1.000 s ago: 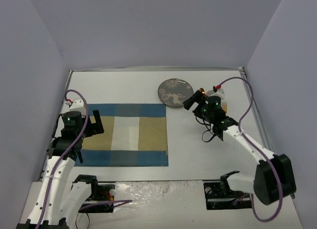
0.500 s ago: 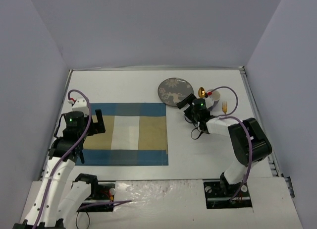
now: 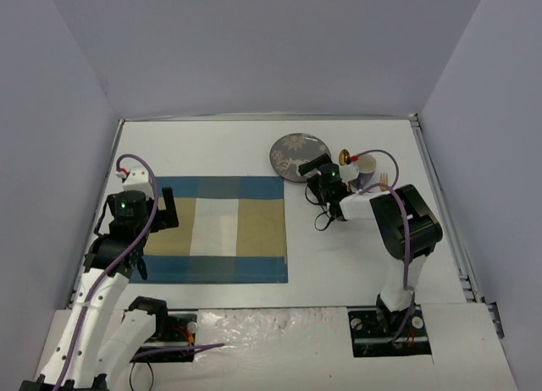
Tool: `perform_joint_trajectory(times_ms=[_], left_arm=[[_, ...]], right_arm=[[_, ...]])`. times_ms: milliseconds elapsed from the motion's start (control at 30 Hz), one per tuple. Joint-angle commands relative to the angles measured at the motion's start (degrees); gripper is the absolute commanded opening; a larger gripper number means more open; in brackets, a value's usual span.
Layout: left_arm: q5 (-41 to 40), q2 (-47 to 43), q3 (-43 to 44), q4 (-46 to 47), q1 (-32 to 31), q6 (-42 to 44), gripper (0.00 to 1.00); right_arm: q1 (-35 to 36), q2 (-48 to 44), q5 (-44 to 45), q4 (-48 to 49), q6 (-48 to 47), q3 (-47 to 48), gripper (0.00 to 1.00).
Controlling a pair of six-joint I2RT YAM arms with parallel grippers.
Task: Set the dinner table for one person
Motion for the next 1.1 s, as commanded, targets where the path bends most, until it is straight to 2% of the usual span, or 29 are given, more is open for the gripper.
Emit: perform_joint_trajectory(times_ms=[0, 200, 300, 400, 633, 867, 1067], left_arm=[[-2.1, 0.2, 3.2, 2.0, -0.7, 0.7, 0.97], [-2.4, -0.1, 3.2, 1.9, -1.0, 1.0, 0.97], [-2.3, -0.1, 3.2, 2.0, -1.4, 1.1, 0.97], [-2.2, 0.0, 3.2, 2.0, -1.6, 1.1, 0.97], [-2.3, 0.1, 3.2, 1.9, -2.0, 1.3, 0.97], [-2.3, 0.2, 3.2, 1.9, -2.0, 1.3, 0.97], [-2.4, 0.2, 3.2, 1.8, -2.0, 1.2, 0.97]], right_arm=[[0.8, 2.9, 4.4, -0.1, 5.4, 3.5, 0.82], [1.0, 5.1, 5.5, -0.3, 9.1, 3.7, 0.68], [0.8, 6.3, 5.5, -0.1, 11.2, 3.3, 0.54], [0.8, 6.5, 5.9, 1.3, 13.2, 2.2, 0.31], [0.9, 4.7, 6.0, 6.0, 14.5, -0.3, 0.01], [1.0, -1.2, 6.2, 11.4, 13.1, -2.3, 0.0], [0.7, -5.2, 3.0, 18.0, 9.8, -1.1, 0.0]])
